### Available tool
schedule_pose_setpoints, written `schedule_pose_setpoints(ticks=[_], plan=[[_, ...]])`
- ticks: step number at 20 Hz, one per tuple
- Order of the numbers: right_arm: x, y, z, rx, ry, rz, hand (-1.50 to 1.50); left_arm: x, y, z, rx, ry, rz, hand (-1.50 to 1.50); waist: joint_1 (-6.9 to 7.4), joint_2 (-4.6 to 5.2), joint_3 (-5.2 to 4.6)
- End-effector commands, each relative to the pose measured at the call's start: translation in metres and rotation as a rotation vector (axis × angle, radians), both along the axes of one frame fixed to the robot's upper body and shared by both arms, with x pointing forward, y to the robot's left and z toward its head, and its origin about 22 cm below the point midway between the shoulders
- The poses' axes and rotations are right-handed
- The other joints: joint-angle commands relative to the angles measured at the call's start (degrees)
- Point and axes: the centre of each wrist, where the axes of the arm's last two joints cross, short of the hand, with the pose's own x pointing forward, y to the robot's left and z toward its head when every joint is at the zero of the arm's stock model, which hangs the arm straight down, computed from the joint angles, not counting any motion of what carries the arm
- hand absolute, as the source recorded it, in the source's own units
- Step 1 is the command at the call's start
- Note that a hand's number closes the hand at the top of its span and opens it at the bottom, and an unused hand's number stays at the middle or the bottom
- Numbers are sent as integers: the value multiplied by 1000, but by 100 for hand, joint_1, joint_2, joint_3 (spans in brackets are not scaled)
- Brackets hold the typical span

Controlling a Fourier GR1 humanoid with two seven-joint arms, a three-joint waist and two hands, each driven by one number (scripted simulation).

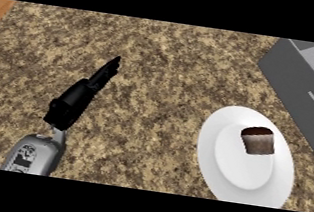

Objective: Pick the lemon from the plate and place it in the cardboard box

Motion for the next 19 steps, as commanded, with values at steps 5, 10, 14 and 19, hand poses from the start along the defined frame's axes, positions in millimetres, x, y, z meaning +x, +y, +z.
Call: schedule_pose_setpoints(ticks=[5,10,14,19], plan=[[17,18,-37,97,199,7,-150,4,-12,-4,-11,3,-23,0,5,27,6],[13,11,-43,350,168,41,-150,4,4,0,-3,-6,1,0,68,51,16],[7,-4,-31,625,79,25,-150,3,-2,-6,-6,-9,15,0,-29,39,17],[-9,-25,-21,836,79,1,-150,0,-3,-4,-5,-9,-2,0,69,75,31]])
